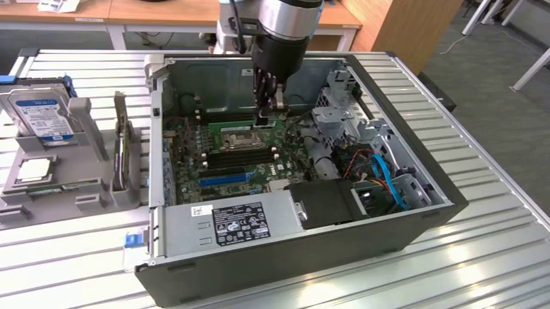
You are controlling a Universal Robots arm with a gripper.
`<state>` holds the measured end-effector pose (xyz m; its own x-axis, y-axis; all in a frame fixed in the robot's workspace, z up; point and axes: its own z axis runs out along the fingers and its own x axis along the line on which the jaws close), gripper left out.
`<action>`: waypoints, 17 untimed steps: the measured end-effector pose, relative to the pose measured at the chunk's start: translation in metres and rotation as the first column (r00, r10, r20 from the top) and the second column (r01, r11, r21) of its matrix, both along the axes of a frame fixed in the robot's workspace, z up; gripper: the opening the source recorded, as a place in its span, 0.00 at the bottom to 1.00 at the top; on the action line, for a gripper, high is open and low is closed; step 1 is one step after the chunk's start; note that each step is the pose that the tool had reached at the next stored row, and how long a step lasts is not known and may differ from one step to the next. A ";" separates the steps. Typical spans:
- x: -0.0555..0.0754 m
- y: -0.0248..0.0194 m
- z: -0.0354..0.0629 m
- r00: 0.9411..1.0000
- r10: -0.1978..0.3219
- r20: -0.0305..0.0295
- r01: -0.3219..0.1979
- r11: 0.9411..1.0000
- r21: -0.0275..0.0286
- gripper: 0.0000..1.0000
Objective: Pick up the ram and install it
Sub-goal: 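Insert the ram into the slot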
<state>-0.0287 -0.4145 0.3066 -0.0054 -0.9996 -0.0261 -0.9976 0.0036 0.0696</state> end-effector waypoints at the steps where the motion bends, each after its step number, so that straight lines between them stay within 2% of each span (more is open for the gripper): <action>1: 0.000 0.0001 -0.0006 1.000 0.000 0.000 0.000 1.000 0.000 0.11; 17: 0.000 0.0000 -0.0193 1.000 0.000 0.000 0.000 1.000 0.000 0.11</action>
<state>-0.0286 -0.4145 0.2873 -0.0053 -0.9996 -0.0263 -0.9976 0.0034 0.0696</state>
